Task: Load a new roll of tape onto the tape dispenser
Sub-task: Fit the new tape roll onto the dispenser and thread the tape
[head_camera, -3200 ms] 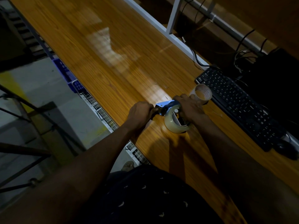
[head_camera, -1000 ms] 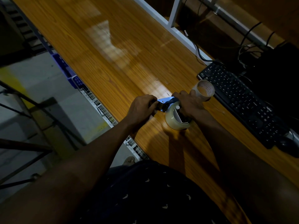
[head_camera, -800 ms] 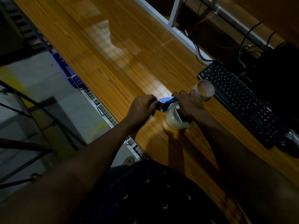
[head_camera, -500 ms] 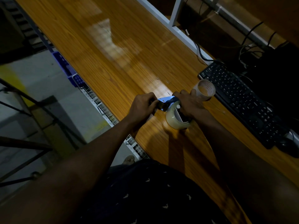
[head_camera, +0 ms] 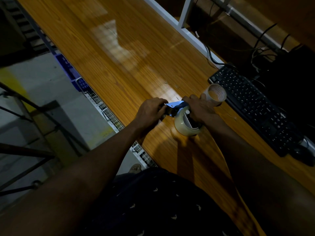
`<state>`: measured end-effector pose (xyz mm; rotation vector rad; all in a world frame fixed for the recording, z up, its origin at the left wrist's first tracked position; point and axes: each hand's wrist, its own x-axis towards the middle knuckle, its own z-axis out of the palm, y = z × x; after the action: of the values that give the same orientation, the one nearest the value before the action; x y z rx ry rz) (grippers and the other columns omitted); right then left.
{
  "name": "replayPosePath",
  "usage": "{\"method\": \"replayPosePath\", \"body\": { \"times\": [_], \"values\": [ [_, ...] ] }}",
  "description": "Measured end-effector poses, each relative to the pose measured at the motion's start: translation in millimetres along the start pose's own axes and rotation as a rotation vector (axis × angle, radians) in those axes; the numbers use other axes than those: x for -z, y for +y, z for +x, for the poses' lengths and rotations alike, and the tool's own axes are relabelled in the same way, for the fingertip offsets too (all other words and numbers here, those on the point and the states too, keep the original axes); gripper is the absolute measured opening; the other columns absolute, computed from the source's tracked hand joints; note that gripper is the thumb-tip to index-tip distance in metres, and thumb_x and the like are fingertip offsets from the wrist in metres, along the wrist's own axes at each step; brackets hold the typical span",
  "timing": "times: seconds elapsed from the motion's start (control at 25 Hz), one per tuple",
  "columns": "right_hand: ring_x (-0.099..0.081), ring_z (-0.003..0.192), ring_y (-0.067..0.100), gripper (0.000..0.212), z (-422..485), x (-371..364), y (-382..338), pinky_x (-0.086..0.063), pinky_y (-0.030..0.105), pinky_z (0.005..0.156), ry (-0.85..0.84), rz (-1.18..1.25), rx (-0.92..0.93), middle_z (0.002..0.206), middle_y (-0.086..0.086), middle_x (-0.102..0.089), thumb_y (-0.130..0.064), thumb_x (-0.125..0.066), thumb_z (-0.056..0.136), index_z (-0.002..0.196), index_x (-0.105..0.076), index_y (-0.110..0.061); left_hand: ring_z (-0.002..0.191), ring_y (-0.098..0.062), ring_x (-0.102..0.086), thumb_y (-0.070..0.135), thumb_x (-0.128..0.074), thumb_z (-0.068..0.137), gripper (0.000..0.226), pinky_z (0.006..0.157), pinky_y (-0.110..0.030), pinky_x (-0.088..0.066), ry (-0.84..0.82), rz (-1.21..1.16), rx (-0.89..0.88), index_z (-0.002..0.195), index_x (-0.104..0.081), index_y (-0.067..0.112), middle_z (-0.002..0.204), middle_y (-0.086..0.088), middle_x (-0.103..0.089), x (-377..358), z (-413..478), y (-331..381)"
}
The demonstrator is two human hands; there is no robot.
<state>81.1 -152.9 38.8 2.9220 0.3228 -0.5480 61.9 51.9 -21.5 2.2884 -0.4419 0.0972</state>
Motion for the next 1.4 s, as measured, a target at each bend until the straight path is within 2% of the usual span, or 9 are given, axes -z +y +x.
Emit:
{"method": "replayPosePath", "body": {
  "times": [0.08,0.48,0.64,0.84,0.96,1.12,1.24,1.32,1.4],
  "values": [
    [-0.039,0.115,0.038,0.050,0.1,-0.6,0.8,-0.038,0.046,0.078,0.014,0.001,0.005,0.130,0.007,-0.047,-0.017,-0.057,0.088,0.134,-0.040,-0.026,0.073,-0.013,-0.057,0.022,-0.051,0.095,0.016,0.065,-0.037,-0.048,-0.025,0.054,-0.019,0.091,-0.066,0.018,0.079,0.001,-0.064,-2.1,0.5,-1.9],
    [-0.047,0.108,0.037,0.034,-1.2,-2.9,3.8,-0.033,0.040,0.073,0.147,-0.050,0.041,0.115,0.008,-0.060,-0.017,-0.059,0.085,0.117,-0.050,-0.018,0.068,-0.016,-0.048,0.013,-0.053,0.085,0.010,0.059,-0.032,-0.038,0.017,0.041,0.013,0.076,-0.056,0.014,0.073,0.000,-0.053,-5.6,2.6,1.5],
    [-0.053,0.104,0.036,0.031,0.5,0.4,3.2,-0.040,0.042,0.076,0.168,-0.133,0.025,0.108,0.009,-0.064,-0.016,-0.067,0.080,0.108,-0.053,-0.015,0.065,-0.014,-0.046,0.011,-0.055,0.085,0.010,0.059,-0.027,-0.032,0.031,0.029,0.013,0.075,-0.056,0.012,0.071,0.001,-0.051,-5.3,1.8,3.2],
    [-0.057,0.100,0.036,0.031,-0.2,-1.2,3.8,-0.039,0.041,0.077,0.216,-0.186,0.043,0.101,0.009,-0.067,-0.015,-0.069,0.077,0.104,-0.055,-0.015,0.064,-0.015,-0.046,0.011,-0.055,0.084,0.008,0.058,-0.029,-0.034,0.015,0.045,-0.006,0.076,-0.058,0.009,0.071,-0.002,-0.054,-3.9,4.9,1.7],
    [-0.057,0.099,0.035,0.027,1.2,-1.8,5.5,-0.039,0.041,0.074,0.238,-0.158,0.049,0.097,0.008,-0.068,-0.016,-0.070,0.077,0.100,-0.056,-0.015,0.062,-0.013,-0.045,0.010,-0.056,0.083,0.008,0.058,-0.028,-0.030,0.020,0.037,-0.002,0.075,-0.058,0.009,0.069,0.001,-0.052,-4.4,4.3,3.0],
    [-0.056,0.101,0.036,0.027,1.7,-4.5,6.4,-0.039,0.041,0.072,0.245,-0.127,0.052,0.099,0.009,-0.068,-0.014,-0.068,0.078,0.103,-0.056,-0.015,0.060,-0.015,-0.049,0.010,-0.055,0.081,0.008,0.054,-0.029,-0.035,0.021,0.013,0.025,0.073,-0.056,0.010,0.069,-0.003,-0.056,-5.1,4.7,5.5],
    [-0.056,0.103,0.036,0.030,3.5,-6.5,7.4,-0.041,0.041,0.072,0.244,-0.135,0.049,0.100,0.008,-0.068,-0.013,-0.068,0.078,0.105,-0.055,-0.016,0.055,-0.004,-0.044,0.007,-0.053,0.083,0.016,0.052,-0.022,-0.029,0.047,-0.011,0.050,0.071,-0.047,0.018,0.065,0.006,-0.050,-8.1,1.2,9.4],
    [-0.056,0.101,0.035,0.030,4.5,-8.6,8.0,-0.042,0.041,0.071,0.254,-0.146,0.049,0.100,0.008,-0.068,-0.013,-0.067,0.078,0.106,-0.055,-0.016,0.052,-0.002,-0.047,0.006,-0.051,0.084,0.021,0.049,-0.019,-0.031,0.059,-0.061,0.071,0.072,-0.043,0.021,0.062,0.009,-0.051,-10.5,-1.2,10.2],
    [-0.057,0.099,0.035,0.030,5.3,-10.5,8.6,-0.042,0.041,0.070,0.269,-0.149,0.046,0.097,0.007,-0.068,-0.013,-0.067,0.078,0.105,-0.056,-0.017,0.052,-0.004,-0.053,0.007,-0.051,0.085,0.020,0.049,-0.022,-0.037,0.051,-0.091,0.063,0.073,-0.044,0.021,0.061,0.006,-0.058,-12.6,-2.1,8.5]
  ]
}}
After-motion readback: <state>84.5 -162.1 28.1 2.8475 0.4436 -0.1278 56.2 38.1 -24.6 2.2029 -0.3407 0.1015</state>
